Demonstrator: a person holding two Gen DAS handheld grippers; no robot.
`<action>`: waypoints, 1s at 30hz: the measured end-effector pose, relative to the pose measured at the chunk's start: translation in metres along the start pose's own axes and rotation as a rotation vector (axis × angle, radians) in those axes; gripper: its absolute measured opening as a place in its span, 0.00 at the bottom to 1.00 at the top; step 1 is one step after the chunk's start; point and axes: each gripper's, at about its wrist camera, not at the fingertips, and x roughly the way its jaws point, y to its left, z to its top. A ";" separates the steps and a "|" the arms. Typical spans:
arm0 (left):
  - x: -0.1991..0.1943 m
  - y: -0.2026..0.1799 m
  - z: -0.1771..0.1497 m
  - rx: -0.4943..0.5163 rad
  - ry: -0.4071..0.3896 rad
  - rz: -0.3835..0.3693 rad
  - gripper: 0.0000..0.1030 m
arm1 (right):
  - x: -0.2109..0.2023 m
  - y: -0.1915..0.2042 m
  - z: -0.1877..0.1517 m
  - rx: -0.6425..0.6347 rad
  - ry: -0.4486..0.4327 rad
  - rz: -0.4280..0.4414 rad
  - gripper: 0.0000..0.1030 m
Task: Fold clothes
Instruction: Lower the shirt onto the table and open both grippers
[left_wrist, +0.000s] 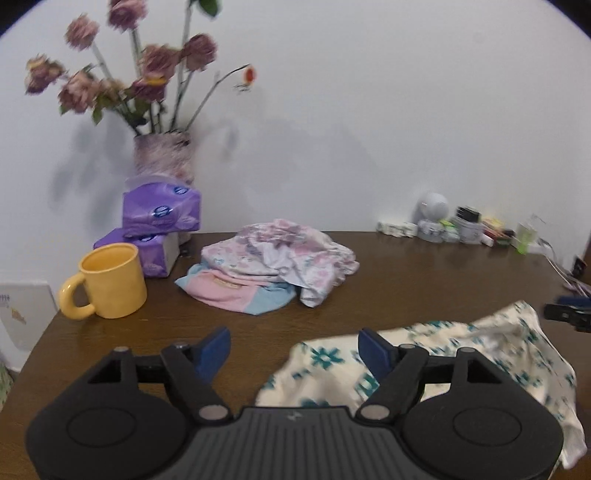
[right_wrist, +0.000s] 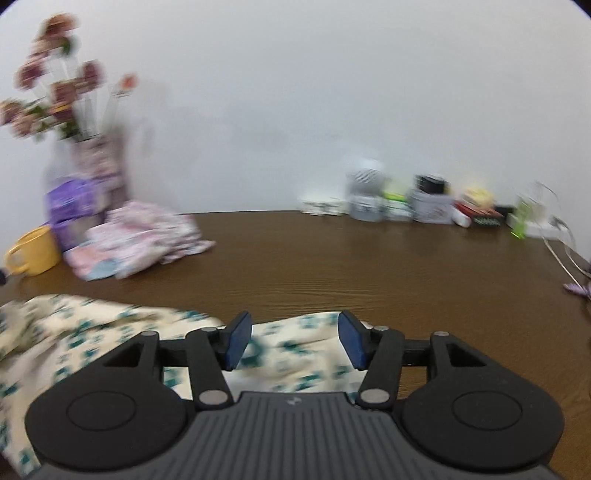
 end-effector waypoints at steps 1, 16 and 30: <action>-0.002 -0.007 -0.002 0.028 0.007 -0.005 0.73 | -0.004 0.008 0.001 -0.024 0.002 0.026 0.52; 0.005 -0.029 -0.034 0.235 0.087 0.033 0.68 | 0.055 0.157 0.028 -0.322 0.149 0.257 0.51; 0.029 -0.010 -0.038 0.223 0.152 -0.026 0.23 | 0.110 0.231 0.008 -0.644 0.169 0.333 0.37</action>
